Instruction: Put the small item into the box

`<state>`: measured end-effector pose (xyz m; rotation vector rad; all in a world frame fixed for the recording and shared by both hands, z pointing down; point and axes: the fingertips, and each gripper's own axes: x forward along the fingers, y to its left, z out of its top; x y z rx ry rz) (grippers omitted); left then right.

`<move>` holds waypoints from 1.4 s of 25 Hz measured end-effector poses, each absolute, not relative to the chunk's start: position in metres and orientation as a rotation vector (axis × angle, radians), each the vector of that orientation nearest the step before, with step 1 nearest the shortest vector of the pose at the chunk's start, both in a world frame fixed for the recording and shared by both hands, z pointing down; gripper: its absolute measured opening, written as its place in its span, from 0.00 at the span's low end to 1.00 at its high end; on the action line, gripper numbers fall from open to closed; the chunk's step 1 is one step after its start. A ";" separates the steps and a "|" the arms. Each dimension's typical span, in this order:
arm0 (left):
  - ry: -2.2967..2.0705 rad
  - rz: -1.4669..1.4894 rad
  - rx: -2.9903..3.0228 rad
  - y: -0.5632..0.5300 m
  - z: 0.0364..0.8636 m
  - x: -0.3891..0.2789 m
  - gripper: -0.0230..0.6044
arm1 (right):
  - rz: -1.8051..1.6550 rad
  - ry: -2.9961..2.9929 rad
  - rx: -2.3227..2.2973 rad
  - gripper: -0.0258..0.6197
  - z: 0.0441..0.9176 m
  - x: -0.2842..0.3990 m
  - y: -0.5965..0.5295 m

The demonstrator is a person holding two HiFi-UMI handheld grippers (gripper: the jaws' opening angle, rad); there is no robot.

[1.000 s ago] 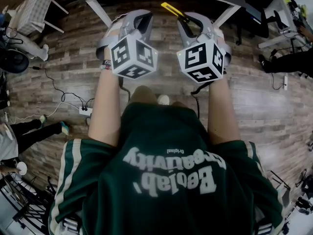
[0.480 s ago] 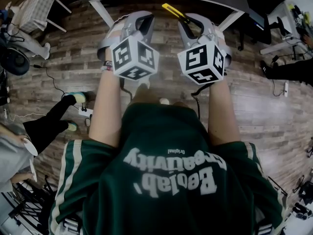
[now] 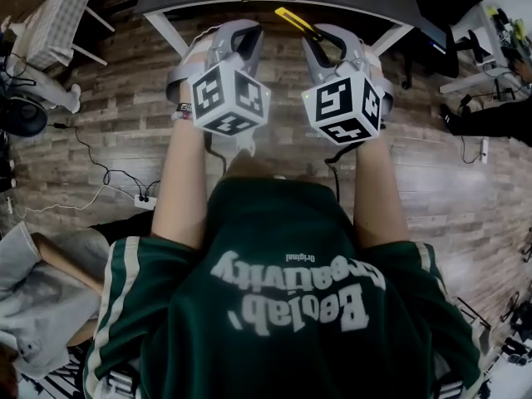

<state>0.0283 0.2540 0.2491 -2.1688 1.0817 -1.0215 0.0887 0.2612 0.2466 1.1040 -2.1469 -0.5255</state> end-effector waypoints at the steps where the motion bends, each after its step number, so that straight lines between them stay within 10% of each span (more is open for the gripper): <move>1: 1.081 -1.022 -2.170 0.249 0.249 0.027 0.04 | -0.525 -2.146 1.105 0.15 0.247 0.087 0.256; 35: 1.041 -1.047 -2.230 0.069 0.263 -0.021 0.04 | -0.447 -2.115 1.077 0.15 0.264 0.040 0.076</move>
